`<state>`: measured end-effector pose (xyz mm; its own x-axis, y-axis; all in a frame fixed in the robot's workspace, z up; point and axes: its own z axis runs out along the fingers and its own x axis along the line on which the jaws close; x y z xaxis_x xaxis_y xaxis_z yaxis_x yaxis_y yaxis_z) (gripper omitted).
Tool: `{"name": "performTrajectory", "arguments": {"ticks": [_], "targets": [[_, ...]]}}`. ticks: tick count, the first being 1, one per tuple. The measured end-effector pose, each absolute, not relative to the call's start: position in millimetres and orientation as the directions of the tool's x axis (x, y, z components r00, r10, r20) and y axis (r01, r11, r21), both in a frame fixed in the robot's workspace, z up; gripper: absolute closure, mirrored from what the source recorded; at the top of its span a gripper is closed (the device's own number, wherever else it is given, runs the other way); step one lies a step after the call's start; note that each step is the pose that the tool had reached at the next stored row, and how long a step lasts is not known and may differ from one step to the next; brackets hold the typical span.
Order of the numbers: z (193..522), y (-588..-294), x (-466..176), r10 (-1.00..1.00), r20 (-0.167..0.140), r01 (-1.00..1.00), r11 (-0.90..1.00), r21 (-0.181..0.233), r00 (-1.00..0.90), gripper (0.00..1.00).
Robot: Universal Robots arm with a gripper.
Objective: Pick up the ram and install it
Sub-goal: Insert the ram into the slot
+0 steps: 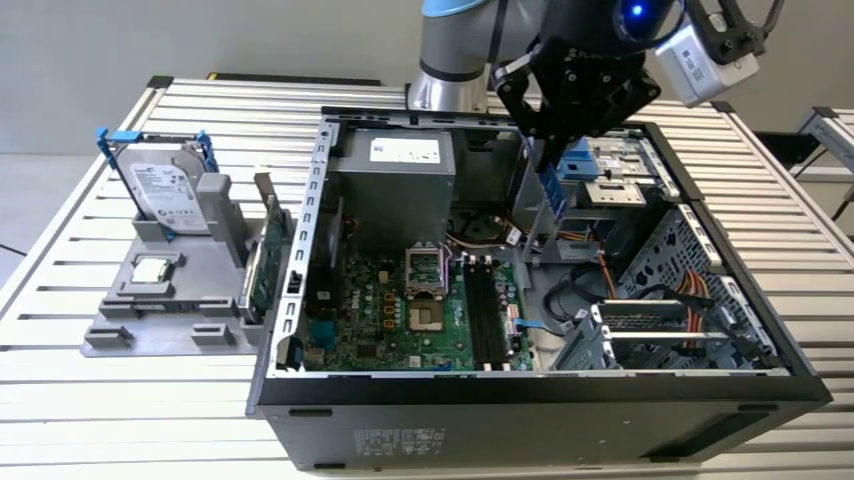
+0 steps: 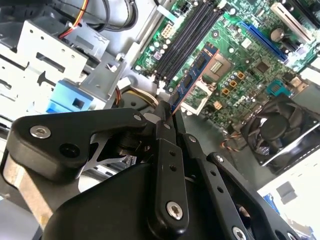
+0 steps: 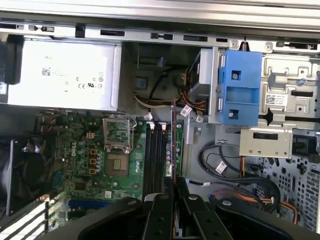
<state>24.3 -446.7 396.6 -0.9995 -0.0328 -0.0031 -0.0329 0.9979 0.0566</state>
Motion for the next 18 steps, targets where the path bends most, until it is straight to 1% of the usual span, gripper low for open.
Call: {"name": "performTrajectory", "arguments": {"ticks": [13,18], "targets": [[396.5,-446.9,24.3,0.057,-0.003,0.057,0.997,0.057,-0.998,1.0],[396.4,-446.9,24.3,0.063,-0.003,0.063,0.996,0.057,-0.998,1.0]]}}
